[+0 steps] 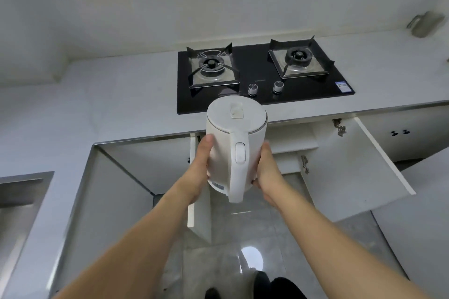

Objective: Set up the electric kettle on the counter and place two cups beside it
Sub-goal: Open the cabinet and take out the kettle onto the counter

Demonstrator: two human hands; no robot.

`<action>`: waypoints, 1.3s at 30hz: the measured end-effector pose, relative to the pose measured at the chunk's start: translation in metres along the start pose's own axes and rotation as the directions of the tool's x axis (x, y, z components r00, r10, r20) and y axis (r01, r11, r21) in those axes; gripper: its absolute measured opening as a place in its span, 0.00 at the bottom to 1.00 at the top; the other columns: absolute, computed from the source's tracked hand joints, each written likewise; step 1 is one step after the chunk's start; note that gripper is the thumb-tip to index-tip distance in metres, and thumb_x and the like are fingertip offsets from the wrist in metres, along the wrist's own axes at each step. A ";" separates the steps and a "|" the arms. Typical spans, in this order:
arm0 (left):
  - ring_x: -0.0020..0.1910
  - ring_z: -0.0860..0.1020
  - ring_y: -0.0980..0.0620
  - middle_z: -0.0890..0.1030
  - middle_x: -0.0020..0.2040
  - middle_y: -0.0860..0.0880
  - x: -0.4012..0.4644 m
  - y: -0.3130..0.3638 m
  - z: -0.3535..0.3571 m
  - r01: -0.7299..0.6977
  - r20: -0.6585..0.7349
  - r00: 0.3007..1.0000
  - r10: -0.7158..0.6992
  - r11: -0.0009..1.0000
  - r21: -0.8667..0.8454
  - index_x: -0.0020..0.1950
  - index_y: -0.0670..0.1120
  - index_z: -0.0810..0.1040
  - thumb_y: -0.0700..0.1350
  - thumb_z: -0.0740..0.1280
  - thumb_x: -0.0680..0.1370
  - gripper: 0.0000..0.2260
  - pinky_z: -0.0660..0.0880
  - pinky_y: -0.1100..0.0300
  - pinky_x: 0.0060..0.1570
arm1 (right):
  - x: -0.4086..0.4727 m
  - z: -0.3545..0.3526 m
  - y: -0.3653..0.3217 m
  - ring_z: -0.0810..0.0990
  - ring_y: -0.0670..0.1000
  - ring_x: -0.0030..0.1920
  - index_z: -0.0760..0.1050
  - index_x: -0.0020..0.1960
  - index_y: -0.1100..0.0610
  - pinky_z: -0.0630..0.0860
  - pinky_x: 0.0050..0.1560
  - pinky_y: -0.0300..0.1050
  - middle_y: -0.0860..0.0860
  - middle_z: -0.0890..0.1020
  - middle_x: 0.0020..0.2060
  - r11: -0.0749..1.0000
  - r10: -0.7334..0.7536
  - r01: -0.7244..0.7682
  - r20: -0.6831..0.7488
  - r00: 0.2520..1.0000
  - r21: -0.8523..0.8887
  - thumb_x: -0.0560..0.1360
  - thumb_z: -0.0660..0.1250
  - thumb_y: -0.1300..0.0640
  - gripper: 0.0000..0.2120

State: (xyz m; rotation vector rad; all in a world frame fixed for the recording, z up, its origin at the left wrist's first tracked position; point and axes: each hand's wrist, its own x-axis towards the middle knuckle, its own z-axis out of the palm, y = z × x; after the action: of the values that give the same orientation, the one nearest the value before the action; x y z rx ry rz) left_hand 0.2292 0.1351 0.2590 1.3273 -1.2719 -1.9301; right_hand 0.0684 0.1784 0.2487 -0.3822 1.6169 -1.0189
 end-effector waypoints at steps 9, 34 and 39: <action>0.67 0.72 0.56 0.78 0.65 0.59 0.037 0.066 -0.105 -0.110 -0.188 0.978 0.093 0.990 -0.083 0.69 0.62 0.72 0.77 0.50 0.68 0.35 0.61 0.48 0.73 | 0.049 0.123 -0.081 0.74 0.42 0.46 0.74 0.43 0.39 0.67 0.68 0.55 0.37 0.77 0.43 0.992 -0.094 0.108 0.192 0.977 -0.061 0.78 0.42 0.34 0.23; 0.60 0.78 0.43 0.83 0.58 0.47 0.242 0.138 -0.596 -0.315 -0.440 0.898 0.015 0.720 -0.619 0.66 0.51 0.78 0.68 0.55 0.76 0.29 0.72 0.47 0.60 | 0.291 0.607 -0.170 0.77 0.39 0.57 0.77 0.48 0.31 0.69 0.69 0.50 0.31 0.82 0.47 0.955 0.049 0.136 0.589 0.806 -0.265 0.79 0.47 0.36 0.19; 0.57 0.80 0.47 0.83 0.57 0.49 0.251 0.131 -0.624 -0.358 -0.505 0.863 0.021 0.730 -0.582 0.64 0.52 0.79 0.67 0.54 0.78 0.27 0.75 0.49 0.58 | 0.304 0.641 -0.161 0.75 0.46 0.64 0.72 0.61 0.41 0.69 0.66 0.45 0.41 0.77 0.60 0.950 0.069 0.128 0.589 0.805 -0.286 0.80 0.47 0.39 0.19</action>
State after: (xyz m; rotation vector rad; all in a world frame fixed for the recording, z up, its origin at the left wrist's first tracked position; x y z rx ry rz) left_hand 0.6704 -0.3856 0.1946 1.1073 -0.3843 -1.5388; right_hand 0.5134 -0.3933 0.1850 -0.8582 1.1849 -0.5663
